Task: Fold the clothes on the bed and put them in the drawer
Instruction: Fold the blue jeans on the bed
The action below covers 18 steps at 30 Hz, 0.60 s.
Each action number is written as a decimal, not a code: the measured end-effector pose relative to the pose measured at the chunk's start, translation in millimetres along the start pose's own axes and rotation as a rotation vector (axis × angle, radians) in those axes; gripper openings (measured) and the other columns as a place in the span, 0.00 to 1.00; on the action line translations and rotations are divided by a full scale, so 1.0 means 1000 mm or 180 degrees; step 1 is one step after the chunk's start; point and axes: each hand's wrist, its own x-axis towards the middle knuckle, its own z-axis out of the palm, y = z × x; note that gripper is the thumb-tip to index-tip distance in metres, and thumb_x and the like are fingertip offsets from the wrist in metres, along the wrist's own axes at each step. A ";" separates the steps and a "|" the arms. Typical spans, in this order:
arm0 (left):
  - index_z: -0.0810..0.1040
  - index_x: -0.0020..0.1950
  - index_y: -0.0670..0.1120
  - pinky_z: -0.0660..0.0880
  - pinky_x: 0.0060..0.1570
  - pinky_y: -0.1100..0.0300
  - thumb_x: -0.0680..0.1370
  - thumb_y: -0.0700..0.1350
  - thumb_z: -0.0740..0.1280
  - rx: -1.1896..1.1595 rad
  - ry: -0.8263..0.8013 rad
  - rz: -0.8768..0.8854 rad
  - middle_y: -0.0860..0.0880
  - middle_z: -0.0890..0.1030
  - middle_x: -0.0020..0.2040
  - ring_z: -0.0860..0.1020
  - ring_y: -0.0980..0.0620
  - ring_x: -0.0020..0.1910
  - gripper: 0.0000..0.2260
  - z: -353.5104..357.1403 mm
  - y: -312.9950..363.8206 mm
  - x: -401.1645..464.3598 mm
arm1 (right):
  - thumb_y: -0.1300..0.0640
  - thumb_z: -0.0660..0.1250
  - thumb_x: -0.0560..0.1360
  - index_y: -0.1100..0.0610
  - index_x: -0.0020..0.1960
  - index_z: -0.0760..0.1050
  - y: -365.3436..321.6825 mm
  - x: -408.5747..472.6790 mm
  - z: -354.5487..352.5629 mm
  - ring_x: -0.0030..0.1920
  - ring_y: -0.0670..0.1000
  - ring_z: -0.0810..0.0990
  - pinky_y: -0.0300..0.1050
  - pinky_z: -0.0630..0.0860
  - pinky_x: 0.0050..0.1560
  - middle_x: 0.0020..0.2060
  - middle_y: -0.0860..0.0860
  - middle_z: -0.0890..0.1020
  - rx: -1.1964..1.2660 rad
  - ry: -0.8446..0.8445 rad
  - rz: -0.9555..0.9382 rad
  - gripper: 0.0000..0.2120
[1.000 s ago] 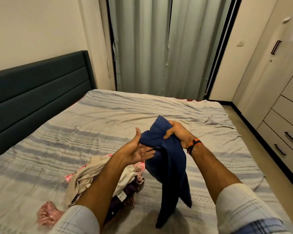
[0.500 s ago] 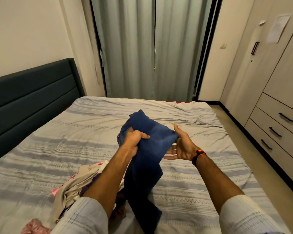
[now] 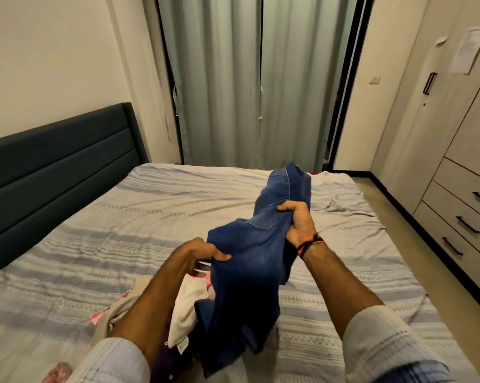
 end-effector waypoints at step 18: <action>0.73 0.43 0.38 0.73 0.39 0.56 0.72 0.29 0.61 -0.1214 0.0893 0.0769 0.41 0.75 0.37 0.76 0.44 0.41 0.06 0.039 0.056 0.013 | 0.57 0.70 0.77 0.60 0.51 0.83 0.028 -0.030 0.008 0.44 0.52 0.83 0.54 0.82 0.51 0.43 0.55 0.85 -0.2769 -0.0955 -0.0013 0.07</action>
